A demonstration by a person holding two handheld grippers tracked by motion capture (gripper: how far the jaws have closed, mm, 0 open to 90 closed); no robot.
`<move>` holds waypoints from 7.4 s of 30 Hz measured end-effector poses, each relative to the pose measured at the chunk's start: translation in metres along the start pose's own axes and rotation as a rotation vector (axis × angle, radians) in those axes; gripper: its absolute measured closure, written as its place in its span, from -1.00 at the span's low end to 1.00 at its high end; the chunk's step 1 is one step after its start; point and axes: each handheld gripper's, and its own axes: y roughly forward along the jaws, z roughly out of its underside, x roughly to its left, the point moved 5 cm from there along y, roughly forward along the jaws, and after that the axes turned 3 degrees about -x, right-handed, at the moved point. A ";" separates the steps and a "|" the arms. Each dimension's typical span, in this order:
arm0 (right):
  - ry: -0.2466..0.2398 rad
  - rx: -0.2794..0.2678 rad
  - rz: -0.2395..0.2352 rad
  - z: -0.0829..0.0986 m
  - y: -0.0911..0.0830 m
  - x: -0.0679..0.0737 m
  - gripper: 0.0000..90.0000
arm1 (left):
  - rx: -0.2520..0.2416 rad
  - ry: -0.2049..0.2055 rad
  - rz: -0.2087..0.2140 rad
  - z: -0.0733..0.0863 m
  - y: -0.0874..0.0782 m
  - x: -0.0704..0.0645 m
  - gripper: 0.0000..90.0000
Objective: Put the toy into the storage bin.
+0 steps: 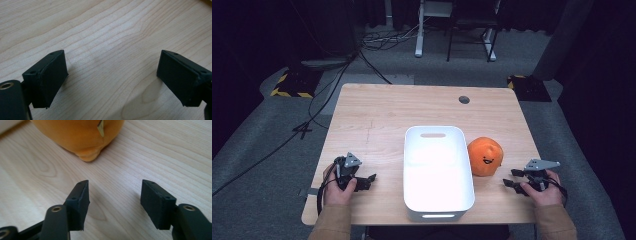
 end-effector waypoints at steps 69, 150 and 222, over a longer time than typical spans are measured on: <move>-0.164 -0.408 -0.219 -0.125 -0.023 0.018 0.86 | 0.000 0.000 0.000 0.000 0.000 0.000 -0.78; -0.414 -0.551 -0.484 -0.255 -0.090 0.164 0.87 | 0.000 0.001 -0.004 0.000 0.000 0.000 -0.79; -0.387 -0.150 -0.693 -0.162 0.016 0.219 0.71 | 0.000 0.001 -0.004 0.000 0.000 0.000 -0.79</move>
